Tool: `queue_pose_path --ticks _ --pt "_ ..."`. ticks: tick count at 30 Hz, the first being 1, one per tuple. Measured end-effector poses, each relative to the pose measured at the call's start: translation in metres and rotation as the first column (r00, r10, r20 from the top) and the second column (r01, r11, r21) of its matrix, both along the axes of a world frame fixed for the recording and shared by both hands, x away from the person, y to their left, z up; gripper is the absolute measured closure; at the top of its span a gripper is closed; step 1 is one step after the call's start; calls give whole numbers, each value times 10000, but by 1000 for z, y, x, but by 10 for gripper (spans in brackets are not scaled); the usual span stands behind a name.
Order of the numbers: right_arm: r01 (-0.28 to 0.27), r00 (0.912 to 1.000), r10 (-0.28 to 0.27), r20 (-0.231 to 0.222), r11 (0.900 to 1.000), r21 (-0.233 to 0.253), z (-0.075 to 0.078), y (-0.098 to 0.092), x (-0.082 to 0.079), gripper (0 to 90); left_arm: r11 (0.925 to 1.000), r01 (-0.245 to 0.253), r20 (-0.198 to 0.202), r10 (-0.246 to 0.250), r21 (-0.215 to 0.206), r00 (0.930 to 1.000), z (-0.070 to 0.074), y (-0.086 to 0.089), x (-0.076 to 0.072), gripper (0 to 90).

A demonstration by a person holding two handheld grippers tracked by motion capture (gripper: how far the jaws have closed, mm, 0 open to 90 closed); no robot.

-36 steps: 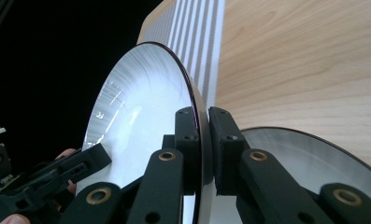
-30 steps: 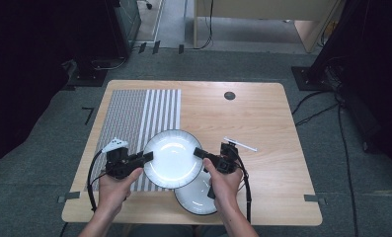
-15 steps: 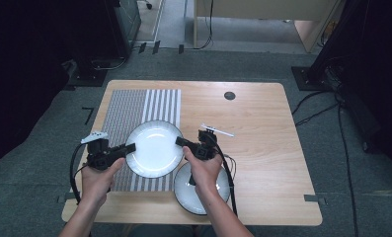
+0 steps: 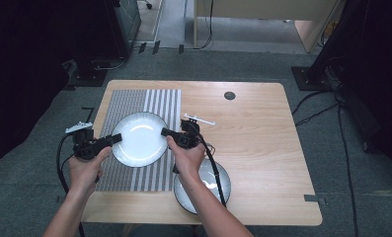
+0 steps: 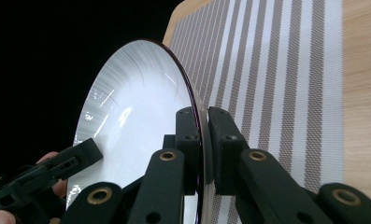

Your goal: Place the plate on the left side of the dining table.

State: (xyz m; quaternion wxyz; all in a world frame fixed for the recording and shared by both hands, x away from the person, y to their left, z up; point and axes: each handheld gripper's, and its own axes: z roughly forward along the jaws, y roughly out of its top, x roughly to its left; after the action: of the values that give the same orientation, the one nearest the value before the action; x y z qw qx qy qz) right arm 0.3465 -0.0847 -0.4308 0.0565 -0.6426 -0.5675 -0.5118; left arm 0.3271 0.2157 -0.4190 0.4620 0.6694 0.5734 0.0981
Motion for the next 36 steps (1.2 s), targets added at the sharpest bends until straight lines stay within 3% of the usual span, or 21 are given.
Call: queue_pose_path --ticks 5,10,18,26,36 --pt "-128 9998 126 -155 9998 -119 -6 10 13 841 9995 -304 -175 304 -14 9994 -8 8 10 760" --pt "-474 9961 496 -732 9984 314 -17 16 31 840 9983 -584 -307 582 -60 9978 -15 17 22 765" --pt "-534 9934 533 -1015 9986 18 -30 33 52 842 9937 -1114 -755 1103 -106 9910 -30 27 44 773" --pt "-462 9859 476 -1604 9989 126 -51 33 76 841 9927 -1201 -1138 1187 -60 9864 -48 26 68 781" --pt "-237 9843 210 -1753 9996 -134 -73 30 95 839 9882 -1533 -1556 1510 -29 9762 -72 17 88 781"
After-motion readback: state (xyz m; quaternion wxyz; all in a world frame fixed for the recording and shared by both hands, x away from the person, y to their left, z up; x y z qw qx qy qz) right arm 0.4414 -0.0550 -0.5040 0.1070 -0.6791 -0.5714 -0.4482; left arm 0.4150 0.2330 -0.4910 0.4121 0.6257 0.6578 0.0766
